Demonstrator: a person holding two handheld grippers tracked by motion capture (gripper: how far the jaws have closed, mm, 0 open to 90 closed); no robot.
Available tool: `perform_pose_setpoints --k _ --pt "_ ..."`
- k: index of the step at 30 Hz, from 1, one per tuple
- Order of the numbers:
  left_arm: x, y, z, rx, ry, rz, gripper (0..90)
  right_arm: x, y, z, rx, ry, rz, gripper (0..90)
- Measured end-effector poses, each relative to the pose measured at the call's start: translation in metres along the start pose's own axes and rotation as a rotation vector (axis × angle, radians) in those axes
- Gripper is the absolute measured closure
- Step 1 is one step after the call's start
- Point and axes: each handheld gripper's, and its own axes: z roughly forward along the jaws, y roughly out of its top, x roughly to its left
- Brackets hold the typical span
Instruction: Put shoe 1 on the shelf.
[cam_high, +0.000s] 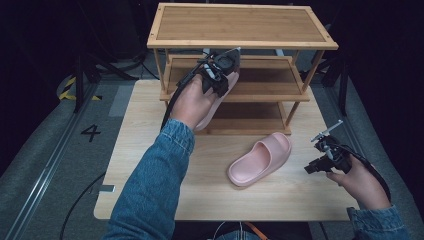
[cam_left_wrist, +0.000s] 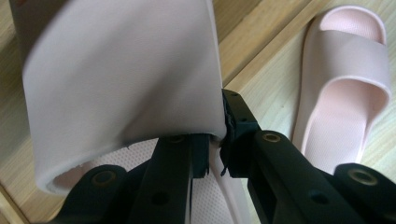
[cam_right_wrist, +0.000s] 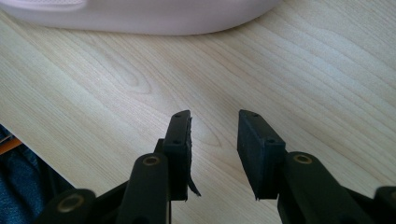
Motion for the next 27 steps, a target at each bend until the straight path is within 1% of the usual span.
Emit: perform_pose_setpoints --k 1,3,4,5,6,8,9,10,11,12,15,16,17,18,19,20,21,22,23,24,25,26,27 --pt "0.0 0.001 0.002 -0.01 -0.002 -0.016 81.4 0.0 0.0 0.0 0.0 0.0 0.0 65.5" --pt "0.002 0.004 0.004 -0.011 -0.009 -0.025 81.1 0.0 0.0 0.0 0.003 -0.001 0.0 65.6" --pt "0.004 0.005 0.004 -0.01 -0.012 -0.006 81.0 0.0 0.0 0.0 0.004 0.0 -0.001 65.5" --pt "0.006 0.006 0.004 -0.012 -0.008 -0.003 80.9 0.0 0.0 0.001 0.004 -0.001 -0.001 65.5" --pt "0.005 0.006 0.004 -0.018 -0.009 -0.012 80.9 0.0 0.0 0.001 0.005 -0.001 -0.001 65.5" --pt "0.005 0.006 0.005 -0.027 -0.011 -0.003 81.1 0.0 0.0 0.001 0.006 -0.001 -0.001 65.5" --pt "0.004 0.006 0.005 -0.027 0.001 -0.01 80.9 0.0 0.0 0.001 0.006 -0.001 -0.002 65.5" --pt "0.004 0.006 0.005 -0.024 0.005 -0.009 78.5 0.001 0.0 0.001 0.006 -0.001 -0.002 65.5" --pt "0.006 0.006 0.005 -0.009 0.027 0.011 75.1 0.001 0.0 0.001 0.007 0.002 -0.004 65.5" --pt "0.005 0.005 0.005 -0.021 0.021 -0.014 72.6 0.0 0.0 0.001 0.007 0.001 -0.004 65.3" --pt "0.006 0.002 0.001 -0.018 0.006 -0.019 64.4 0.0 0.0 0.001 0.006 0.001 -0.004 65.0" --pt "0.005 0.001 0.0 -0.028 -0.001 -0.037 63.2 0.0 0.0 0.001 0.007 -0.001 -0.004 64.9" --pt "0.005 0.0 -0.003 -0.024 0.0 -0.025 61.7 0.001 0.0 0.002 0.008 -0.001 -0.007 64.8" --pt "0.005 -0.002 -0.005 -0.022 0.004 -0.029 59.6 0.001 0.0 0.002 0.008 0.001 -0.006 64.8" --pt "0.005 -0.004 -0.007 -0.025 -0.001 -0.032 59.0 0.001 0.001 0.002 0.01 0.0 -0.011 64.8" --pt "0.003 -0.007 -0.01 -0.037 -0.01 -0.05 59.0 0.002 0.001 0.002 0.01 0.0 -0.012 64.8" --pt "0.003 -0.01 -0.013 -0.037 -0.003 -0.031 59.0 0.002 0.001 0.001 0.007 -0.001 -0.015 64.8" --pt "0.004 -0.014 -0.016 -0.036 -0.009 -0.024 59.8 0.002 0.002 0.001 0.005 0.0 -0.017 64.8" --pt "0.003 -0.02 -0.02 -0.044 -0.029 -0.041 60.8 0.001 0.002 0.001 0.003 -0.002 -0.019 64.7" --pt "0.004 -0.023 -0.024 -0.05 -0.036 -0.044 61.0 0.002 0.003 0.001 0.004 -0.001 -0.013 64.7" --pt "0.004 -0.029 -0.028 -0.07 -0.046 -0.058 62.2 0.001 0.003 0.001 0.006 0.001 -0.013 64.7" --pt "0.005 -0.034 -0.033 -0.083 -0.057 -0.057 63.4 0.001 0.004 0.001 0.002 0.004 -0.017 64.7" --pt "0.006 -0.041 -0.038 -0.106 -0.063 -0.063 64.8 0.0 0.005 0.002 0.004 0.001 -0.019 64.6"
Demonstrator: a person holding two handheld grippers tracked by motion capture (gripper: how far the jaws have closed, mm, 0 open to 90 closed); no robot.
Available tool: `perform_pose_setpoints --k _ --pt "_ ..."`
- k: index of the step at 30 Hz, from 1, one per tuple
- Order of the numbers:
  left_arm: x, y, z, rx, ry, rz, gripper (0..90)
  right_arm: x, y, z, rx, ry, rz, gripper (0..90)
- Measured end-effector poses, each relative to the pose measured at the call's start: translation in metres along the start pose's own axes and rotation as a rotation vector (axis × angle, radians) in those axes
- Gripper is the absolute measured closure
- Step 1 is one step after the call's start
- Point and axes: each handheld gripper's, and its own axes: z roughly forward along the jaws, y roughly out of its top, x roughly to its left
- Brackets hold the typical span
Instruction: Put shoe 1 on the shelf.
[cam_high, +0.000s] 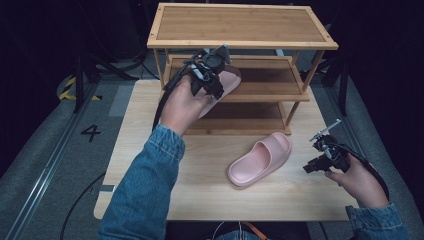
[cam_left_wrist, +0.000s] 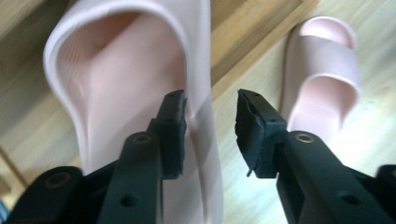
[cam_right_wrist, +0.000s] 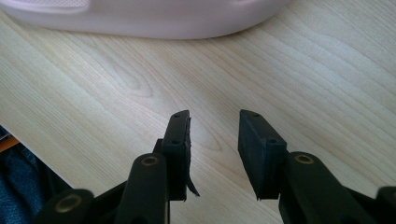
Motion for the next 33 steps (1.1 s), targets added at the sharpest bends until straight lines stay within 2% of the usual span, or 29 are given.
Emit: perform_pose_setpoints --k 3,6,9,12,14,17,20,24,33 --pt "0.01 -0.022 -0.017 -0.056 -0.022 -0.025 74.4 0.0 0.002 0.0 -0.003 0.007 -0.002 64.6" --pt "0.026 -0.047 -0.025 -0.064 -0.034 -0.075 80.2 0.001 0.004 0.001 -0.001 0.006 0.0 64.7" --pt "0.033 -0.066 -0.026 -0.059 -0.005 -0.1 82.5 0.001 0.005 0.003 0.007 0.006 -0.002 64.7" --pt "0.034 -0.083 -0.028 -0.082 0.026 -0.095 86.3 0.003 0.006 0.005 0.009 0.009 -0.009 64.5" --pt "0.037 -0.097 -0.028 -0.089 0.024 -0.105 88.8 0.006 0.006 0.004 0.011 0.004 -0.022 64.6" --pt "0.046 -0.11 -0.02 -0.053 0.011 -0.136 89.2 0.007 0.007 0.005 0.008 0.004 -0.023 64.7" --pt "0.051 -0.116 -0.009 -0.02 0.013 -0.153 89.3 0.009 0.008 0.008 0.022 0.004 -0.02 64.7" --pt "0.054 -0.116 0.001 -0.005 0.022 -0.16 89.3 0.01 0.008 0.009 0.025 0.005 -0.023 64.7" --pt "0.042 -0.106 0.01 -0.005 -0.002 -0.13 89.1 0.009 0.007 0.01 0.03 0.004 -0.026 64.8"
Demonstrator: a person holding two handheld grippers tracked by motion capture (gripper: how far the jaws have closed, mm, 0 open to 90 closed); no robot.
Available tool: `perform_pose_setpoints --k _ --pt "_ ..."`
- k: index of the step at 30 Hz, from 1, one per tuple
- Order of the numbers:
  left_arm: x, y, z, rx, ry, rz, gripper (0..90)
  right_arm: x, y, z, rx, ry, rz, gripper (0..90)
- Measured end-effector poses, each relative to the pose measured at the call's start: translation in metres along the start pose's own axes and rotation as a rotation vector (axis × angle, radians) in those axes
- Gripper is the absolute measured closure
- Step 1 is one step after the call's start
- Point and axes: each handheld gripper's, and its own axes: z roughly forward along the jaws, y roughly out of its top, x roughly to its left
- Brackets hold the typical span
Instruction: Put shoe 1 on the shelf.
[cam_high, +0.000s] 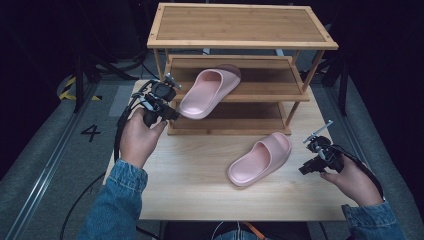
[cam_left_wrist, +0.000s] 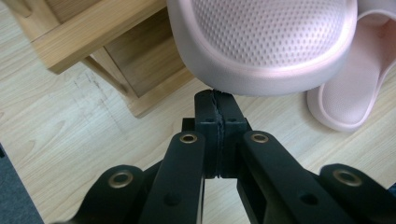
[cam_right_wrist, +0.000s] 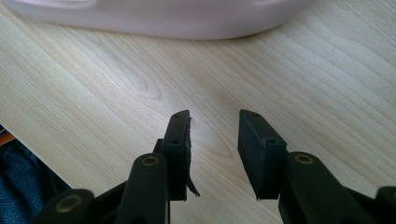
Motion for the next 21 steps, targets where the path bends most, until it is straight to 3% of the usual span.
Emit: perform_pose_setpoints --k 16,21 --pt "-0.053 0.032 0.018 0.027 -0.103 0.127 88.2 0.001 -0.001 -0.001 -0.001 0.001 -0.003 64.7" --pt "-0.066 0.029 0.018 0.057 -0.114 0.17 87.9 0.0 -0.002 -0.003 -0.001 0.0 -0.004 64.7"
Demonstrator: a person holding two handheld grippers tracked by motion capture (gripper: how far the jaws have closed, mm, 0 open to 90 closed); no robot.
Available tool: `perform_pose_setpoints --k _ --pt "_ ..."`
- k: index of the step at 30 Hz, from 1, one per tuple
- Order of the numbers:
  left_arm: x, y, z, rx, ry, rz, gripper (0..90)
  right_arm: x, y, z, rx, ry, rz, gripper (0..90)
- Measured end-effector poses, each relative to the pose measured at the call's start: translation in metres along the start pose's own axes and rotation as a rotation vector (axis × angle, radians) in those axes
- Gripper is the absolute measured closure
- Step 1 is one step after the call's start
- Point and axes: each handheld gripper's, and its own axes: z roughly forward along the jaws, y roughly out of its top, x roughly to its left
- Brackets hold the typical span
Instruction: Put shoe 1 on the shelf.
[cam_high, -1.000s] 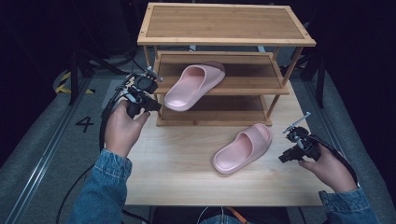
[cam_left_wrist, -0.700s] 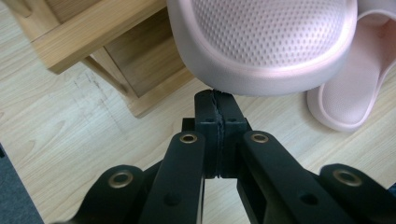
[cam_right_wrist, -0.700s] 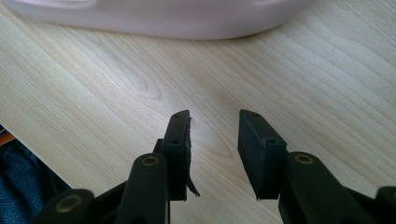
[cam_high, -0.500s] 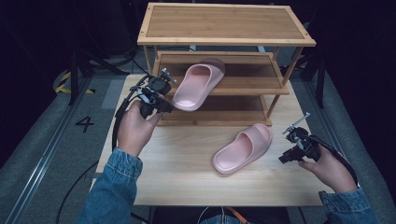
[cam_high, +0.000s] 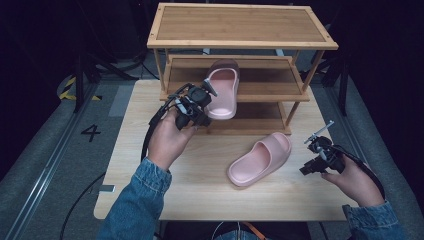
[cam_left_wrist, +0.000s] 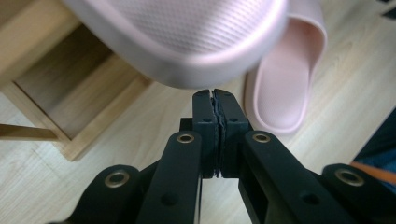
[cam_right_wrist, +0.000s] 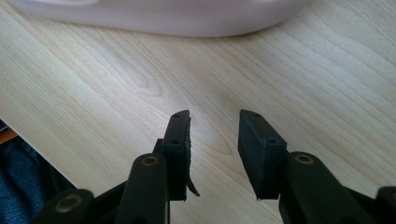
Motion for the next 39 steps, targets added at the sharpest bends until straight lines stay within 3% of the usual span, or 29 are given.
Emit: perform_pose_setpoints --k 5,7,9,14,17,23,26,30,34,36,37,39 --pt "-0.017 0.0 -0.01 0.012 -0.028 0.04 88.5 0.0 0.0 0.0 0.002 0.0 0.001 64.7" --pt "-0.026 0.007 -0.01 0.033 -0.033 0.073 88.7 0.001 0.0 0.0 0.005 0.002 -0.004 64.7" --pt "-0.028 0.014 -0.007 0.051 -0.03 0.071 89.0 0.002 0.0 0.0 0.0 0.002 -0.007 64.7" --pt "-0.022 0.028 0.002 0.053 -0.011 0.066 89.0 0.002 -0.001 0.0 -0.005 0.002 -0.008 64.9" --pt "-0.014 0.038 0.008 0.052 -0.052 0.072 89.2 0.001 -0.004 0.0 0.003 0.003 0.002 65.0" --pt "-0.005 0.06 0.016 0.071 -0.015 0.068 89.0 0.001 -0.008 0.0 0.003 0.003 0.01 65.1" --pt "0.003 0.071 0.022 0.064 -0.021 0.078 88.8 0.001 -0.009 0.001 0.005 0.002 0.017 65.0" --pt "0.008 0.08 0.026 0.065 -0.027 0.07 88.7 -0.001 -0.011 0.001 0.004 0.002 0.019 65.0" --pt "0.017 0.087 0.03 0.056 -0.002 0.043 87.8 -0.002 -0.011 0.001 0.004 0.003 0.018 65.0" --pt "0.022 0.089 0.032 0.046 -0.024 0.022 86.5 -0.001 -0.01 0.002 0.008 0.005 0.022 65.1" --pt "0.023 0.088 0.032 0.037 -0.05 0.022 86.1 -0.001 -0.01 0.002 0.008 0.005 0.021 65.1" --pt "0.021 0.086 0.029 0.035 -0.058 0.041 78.1 -0.001 -0.01 0.002 0.005 0.004 0.016 65.1"
